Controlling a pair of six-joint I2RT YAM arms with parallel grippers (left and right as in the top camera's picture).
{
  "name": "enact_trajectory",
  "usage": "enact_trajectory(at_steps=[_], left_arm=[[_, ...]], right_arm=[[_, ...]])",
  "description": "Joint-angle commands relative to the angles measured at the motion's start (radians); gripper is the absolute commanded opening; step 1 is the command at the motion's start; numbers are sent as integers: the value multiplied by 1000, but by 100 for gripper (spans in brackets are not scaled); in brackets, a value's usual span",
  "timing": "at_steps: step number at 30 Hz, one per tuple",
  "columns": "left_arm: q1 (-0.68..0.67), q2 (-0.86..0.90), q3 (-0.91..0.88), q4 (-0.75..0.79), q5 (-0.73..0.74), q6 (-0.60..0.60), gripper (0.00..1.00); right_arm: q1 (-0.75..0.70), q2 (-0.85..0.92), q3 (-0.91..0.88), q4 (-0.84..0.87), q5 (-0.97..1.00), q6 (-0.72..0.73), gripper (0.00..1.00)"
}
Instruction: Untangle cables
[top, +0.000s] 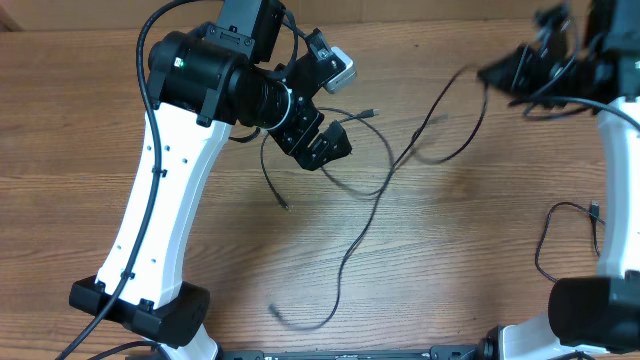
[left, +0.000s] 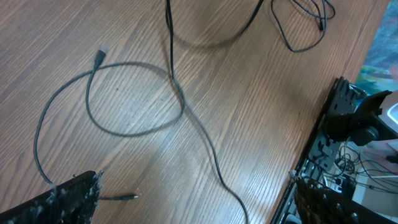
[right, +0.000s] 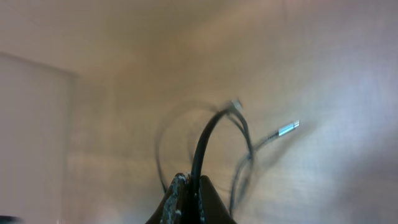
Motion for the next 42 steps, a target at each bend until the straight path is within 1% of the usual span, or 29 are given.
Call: enact_trajectory(at_steps=[1,3,7,9,11,14,17,20,23,24,26,30,33,36,37,39,42], left_arm=[[-2,-4,0,1,2,0,100],[-2,-4,0,1,2,0,100],[-2,-4,0,1,2,0,100],[-2,-4,0,1,2,0,100],[-2,-4,0,1,2,0,100],[-2,-4,0,1,2,0,100],[-2,-4,0,1,2,0,100],[-2,-4,0,1,2,0,100],[-2,-4,0,1,2,0,100],[-2,-4,0,1,2,0,100],[-2,-4,0,1,2,0,100],[-2,-4,0,1,2,0,100],[-2,-4,0,1,2,0,100],[-2,-4,0,1,1,0,100],[-2,-4,0,1,1,0,100],[-2,-4,0,1,2,0,100],[-2,-4,0,1,2,0,100]], right_arm=[[1,-21,216,13,-12,104,4],[1,-21,319,45,-12,136,4],[1,-21,423,169,-13,208,4],[1,-21,439,220,-24,208,4],[1,-21,444,320,-50,241,4],[8,-21,444,412,-58,255,3],[29,-21,444,496,-61,211,4],[92,-21,444,602,-67,43,4],[121,-21,444,637,-60,-16,4],[125,-21,444,649,-48,-16,4],[125,-21,444,657,-48,-18,4],[125,-21,444,589,-42,-123,3],[124,-21,444,502,68,-222,4],[123,-29,445,488,180,-311,4],[122,-34,446,489,250,-328,4],[122,-35,446,475,298,-329,4],[123,-27,445,394,297,-328,4]])
